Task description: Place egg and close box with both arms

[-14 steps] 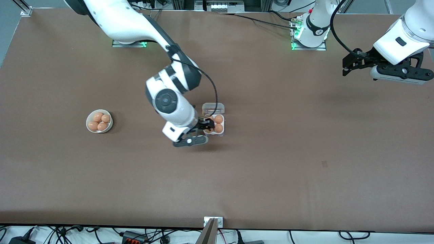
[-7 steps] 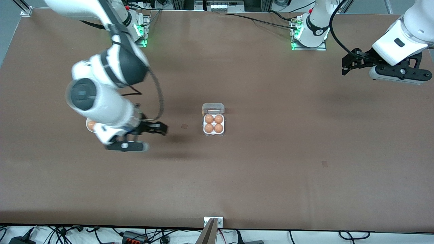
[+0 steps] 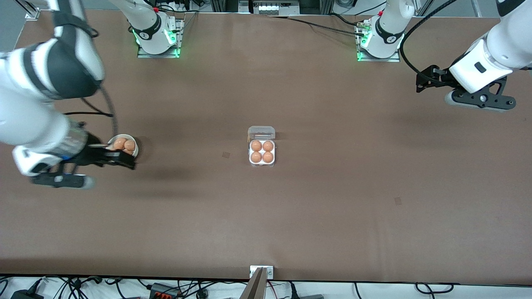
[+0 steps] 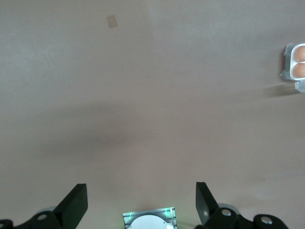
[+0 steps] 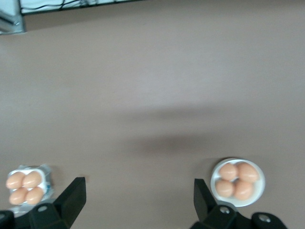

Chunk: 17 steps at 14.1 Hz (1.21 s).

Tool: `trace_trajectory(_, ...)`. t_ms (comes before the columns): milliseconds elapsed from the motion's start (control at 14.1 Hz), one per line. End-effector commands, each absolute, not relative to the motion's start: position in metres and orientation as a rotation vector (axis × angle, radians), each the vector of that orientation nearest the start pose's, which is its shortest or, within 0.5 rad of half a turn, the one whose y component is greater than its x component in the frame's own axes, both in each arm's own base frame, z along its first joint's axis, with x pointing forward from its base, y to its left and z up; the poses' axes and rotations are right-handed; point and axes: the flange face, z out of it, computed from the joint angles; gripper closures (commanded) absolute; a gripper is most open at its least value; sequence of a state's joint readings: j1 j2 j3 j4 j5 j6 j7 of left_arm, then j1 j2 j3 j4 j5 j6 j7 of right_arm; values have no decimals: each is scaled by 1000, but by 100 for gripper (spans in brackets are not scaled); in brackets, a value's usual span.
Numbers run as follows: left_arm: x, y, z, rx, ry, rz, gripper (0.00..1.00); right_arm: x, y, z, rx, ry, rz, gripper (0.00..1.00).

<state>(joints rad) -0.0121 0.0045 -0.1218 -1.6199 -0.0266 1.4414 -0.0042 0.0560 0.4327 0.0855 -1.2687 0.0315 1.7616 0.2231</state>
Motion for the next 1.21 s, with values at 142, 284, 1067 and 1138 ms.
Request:
trace_trajectory(142,550,-71,567,-3139,239,388,0,664,17,557,-3094,134,-84,0)
trace_trajectory(284,552,-74,564,-3137,234,398,33,652,-12,568,-3113,102,-26,0)
trace_trajectory(1067,522,-163,548,-3114,357,504,99,563,-24,574,-3158,29,-79,0)
trace_trajectory(1138,517,-183,542,-3130,402,525,99,559,-24,572,-3158,29,-82,0)
